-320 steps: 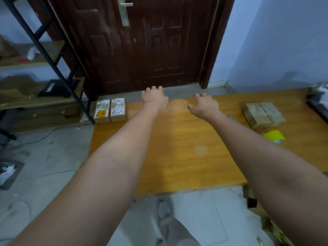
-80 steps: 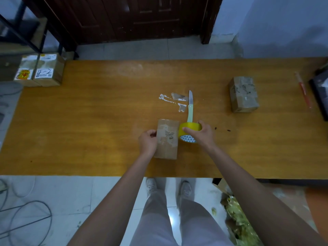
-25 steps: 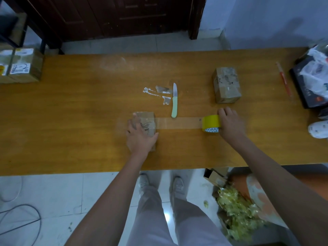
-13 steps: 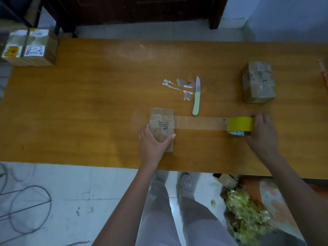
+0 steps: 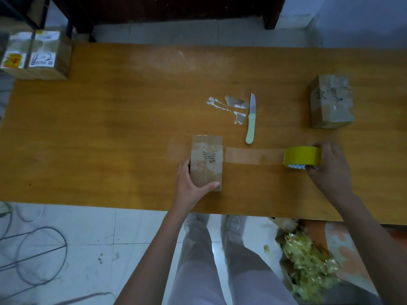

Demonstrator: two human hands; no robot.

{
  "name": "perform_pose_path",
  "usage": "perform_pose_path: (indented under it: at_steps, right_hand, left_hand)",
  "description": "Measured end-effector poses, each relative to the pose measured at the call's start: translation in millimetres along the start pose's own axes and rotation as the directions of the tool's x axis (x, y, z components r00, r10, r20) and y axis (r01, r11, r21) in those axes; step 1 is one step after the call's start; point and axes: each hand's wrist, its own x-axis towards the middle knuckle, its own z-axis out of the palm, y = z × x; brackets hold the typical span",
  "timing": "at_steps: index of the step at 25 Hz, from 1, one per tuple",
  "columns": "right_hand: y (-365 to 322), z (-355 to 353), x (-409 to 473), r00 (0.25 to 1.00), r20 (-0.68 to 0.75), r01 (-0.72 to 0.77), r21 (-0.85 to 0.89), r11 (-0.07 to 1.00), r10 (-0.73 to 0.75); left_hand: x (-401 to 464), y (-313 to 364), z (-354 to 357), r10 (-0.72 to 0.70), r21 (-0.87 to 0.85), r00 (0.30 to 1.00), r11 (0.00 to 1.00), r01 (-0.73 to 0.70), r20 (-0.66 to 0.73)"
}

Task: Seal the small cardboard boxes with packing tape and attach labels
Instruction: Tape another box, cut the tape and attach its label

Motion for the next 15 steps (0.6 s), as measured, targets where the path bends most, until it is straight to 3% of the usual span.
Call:
perform_pose_path:
  at_steps: [8,11,15]
  right_hand:
    - [-8,-5,2,0.998,0.044,-0.038,0.006,0.999,0.038]
    - [-20,-12,-1,0.997,0.013,-0.078,0.150,0.986,0.077]
    - [-56,-24,-9,1.000,-0.013,0.024,0.184,0.983,-0.022]
  left_hand:
    - [-7,-4,7,-0.038,-0.067,0.998,0.997,0.035,-0.040]
    - [-7,-4,9,-0.044,-0.077,0.998,0.996,0.040,-0.049]
    - [-6,-2,10,-0.031,-0.062,0.998,0.998,0.027,-0.060]
